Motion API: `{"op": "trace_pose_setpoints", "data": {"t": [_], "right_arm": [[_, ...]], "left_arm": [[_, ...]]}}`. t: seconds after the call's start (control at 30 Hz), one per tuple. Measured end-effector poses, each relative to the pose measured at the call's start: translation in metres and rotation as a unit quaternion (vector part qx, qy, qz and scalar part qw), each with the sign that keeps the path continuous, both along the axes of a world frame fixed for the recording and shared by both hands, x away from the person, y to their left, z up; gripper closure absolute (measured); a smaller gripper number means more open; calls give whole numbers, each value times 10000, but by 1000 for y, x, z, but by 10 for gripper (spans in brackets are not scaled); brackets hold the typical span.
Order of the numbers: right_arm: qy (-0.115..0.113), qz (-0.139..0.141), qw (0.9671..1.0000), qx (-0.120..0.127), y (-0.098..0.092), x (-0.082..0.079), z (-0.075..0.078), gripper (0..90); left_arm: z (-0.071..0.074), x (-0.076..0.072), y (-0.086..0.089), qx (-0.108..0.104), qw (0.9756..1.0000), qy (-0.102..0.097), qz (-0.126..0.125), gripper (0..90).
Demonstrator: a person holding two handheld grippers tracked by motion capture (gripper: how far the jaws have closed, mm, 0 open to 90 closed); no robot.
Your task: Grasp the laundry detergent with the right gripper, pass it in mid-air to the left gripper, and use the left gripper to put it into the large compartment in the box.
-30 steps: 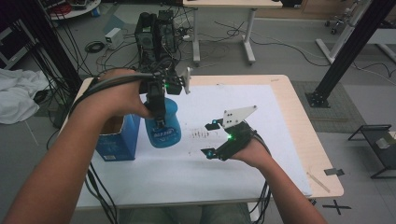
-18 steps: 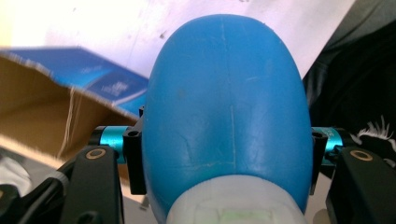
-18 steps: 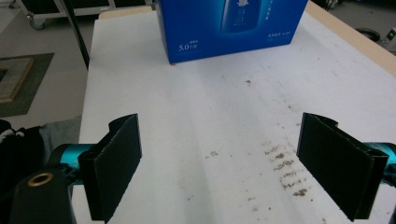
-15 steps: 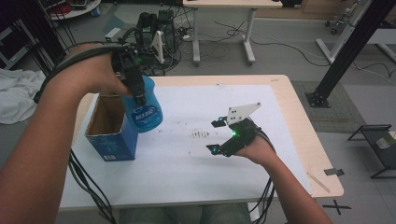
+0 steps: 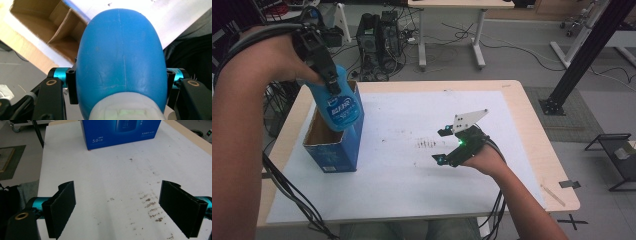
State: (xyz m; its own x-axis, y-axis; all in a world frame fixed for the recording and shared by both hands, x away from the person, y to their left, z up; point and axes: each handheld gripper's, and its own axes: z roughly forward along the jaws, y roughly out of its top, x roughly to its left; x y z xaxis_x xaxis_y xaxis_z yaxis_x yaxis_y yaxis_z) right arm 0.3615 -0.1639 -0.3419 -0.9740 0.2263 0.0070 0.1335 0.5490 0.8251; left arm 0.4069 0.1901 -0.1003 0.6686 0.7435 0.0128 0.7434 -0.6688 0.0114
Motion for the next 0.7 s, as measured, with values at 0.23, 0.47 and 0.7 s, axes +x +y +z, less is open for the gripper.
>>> {"op": "trace_pose_setpoints", "data": {"t": [0.23, 0.47, 0.7], "right_arm": [[22, -21, 10000, -55, 2, 2, -2, 131], [37, -28, 9999, -108, 4, 3, -3, 131], [14, -64, 9999, -92, 7, 3, -5, 131]], "left_arm": [[-3, 8, 24, 38, 9992, 42, 386, 386], [-11, 17, 40, 85, 9982, 53, 586, 386], [-30, 25, 47, 89, 9979, 149, 617, 386]]}}
